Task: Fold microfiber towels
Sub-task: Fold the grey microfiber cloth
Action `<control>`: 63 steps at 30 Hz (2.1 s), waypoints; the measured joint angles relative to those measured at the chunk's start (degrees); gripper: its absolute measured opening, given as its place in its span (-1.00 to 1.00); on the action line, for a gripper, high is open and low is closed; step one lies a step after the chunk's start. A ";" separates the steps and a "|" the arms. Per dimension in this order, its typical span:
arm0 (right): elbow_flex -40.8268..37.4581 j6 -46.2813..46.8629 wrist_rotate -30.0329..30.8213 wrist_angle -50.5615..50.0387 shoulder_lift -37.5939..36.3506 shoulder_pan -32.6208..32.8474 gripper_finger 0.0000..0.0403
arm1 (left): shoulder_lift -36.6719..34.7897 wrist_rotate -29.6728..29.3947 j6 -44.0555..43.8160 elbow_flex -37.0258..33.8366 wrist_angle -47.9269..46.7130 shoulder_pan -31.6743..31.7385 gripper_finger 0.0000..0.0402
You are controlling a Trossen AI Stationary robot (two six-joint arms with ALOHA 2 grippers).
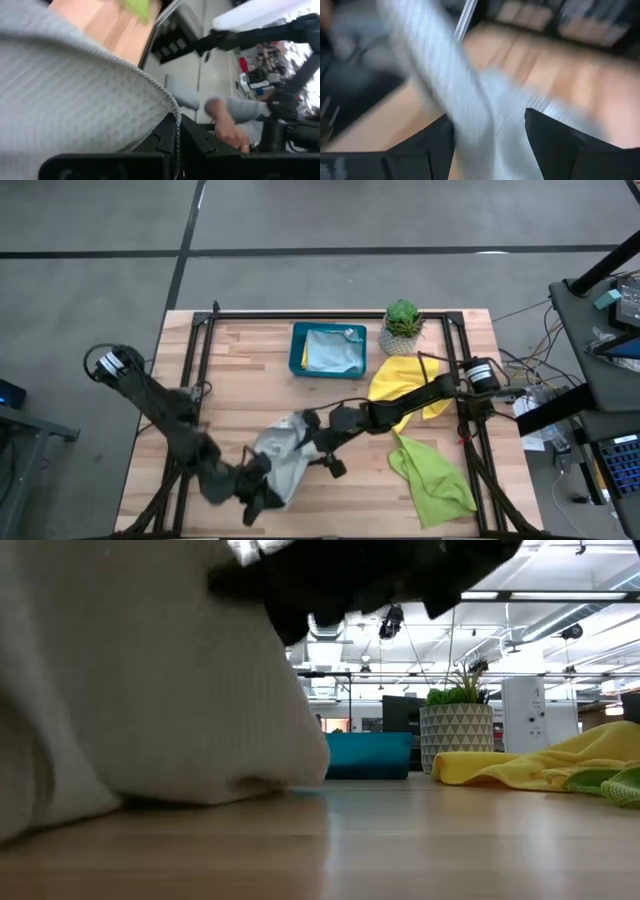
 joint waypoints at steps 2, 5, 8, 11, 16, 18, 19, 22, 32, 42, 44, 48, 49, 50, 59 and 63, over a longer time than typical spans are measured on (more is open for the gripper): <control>1.72 -1.13 -2.25 -8.59 1.08 0.11 0.09 | 2.98 -1.76 -5.98 0.00 -0.03 -2.46 -1.00; 3.81 -2.13 -2.41 -20.96 0.97 0.20 0.09 | 7.54 -2.35 -13.35 0.00 -0.07 -4.83 -1.00; 5.58 -1.30 -2.12 -31.79 0.86 0.50 0.09 | 11.61 -2.10 -18.32 0.00 -0.09 -5.82 -1.00; 5.97 0.80 -1.54 -36.21 0.85 0.76 0.09 | 15.00 -1.33 -20.96 0.00 0.24 -5.93 -1.00; 6.03 1.46 9.96 -31.52 0.46 0.63 0.09 | 18.74 0.20 -21.02 0.02 3.82 -5.93 -1.00; 5.98 0.62 15.31 -28.33 0.52 0.13 0.09 | 19.47 0.39 -21.09 0.02 5.04 -5.97 -1.00; 5.98 0.17 17.51 -26.71 0.63 -0.28 0.09 | 19.65 0.46 -21.12 0.04 5.41 -6.02 -1.00; 5.86 0.17 19.60 -23.76 0.67 -1.99 0.09 | 19.73 0.13 -21.02 0.08 6.09 -6.02 -1.00; 2.93 3.37 14.68 -18.02 2.61 -6.14 0.09 | 19.73 -0.37 -17.84 0.09 5.98 -5.88 -1.00; 5.92 5.85 11.20 -15.85 10.90 -6.47 0.05 | 19.73 -0.37 -17.93 -0.04 5.99 -5.75 -1.00; 5.92 5.86 11.20 -16.41 10.53 -6.47 0.00 | 19.73 -0.37 -17.89 -0.07 5.99 -5.75 -1.00; 5.92 5.86 11.20 -17.26 9.46 -6.45 -0.16 | 19.73 -0.37 -17.78 -0.07 5.99 -5.75 -1.00; 5.92 5.86 11.20 -17.18 9.34 -6.44 -0.21 | 19.73 -0.37 -17.77 -0.07 5.94 -5.75 -1.00; 5.92 5.86 11.20 -17.15 9.27 -6.43 -0.27 | 19.73 -0.37 -17.78 -0.07 5.95 -5.75 -1.00; 5.92 5.77 11.20 -17.55 9.27 -6.14 -0.75 | 19.73 -0.37 -17.71 -0.07 5.96 -5.75 -1.00; 5.92 5.77 11.20 -17.72 9.17 -6.14 -0.93 | 19.73 -0.37 -17.62 -0.07 5.96 -5.75 -1.00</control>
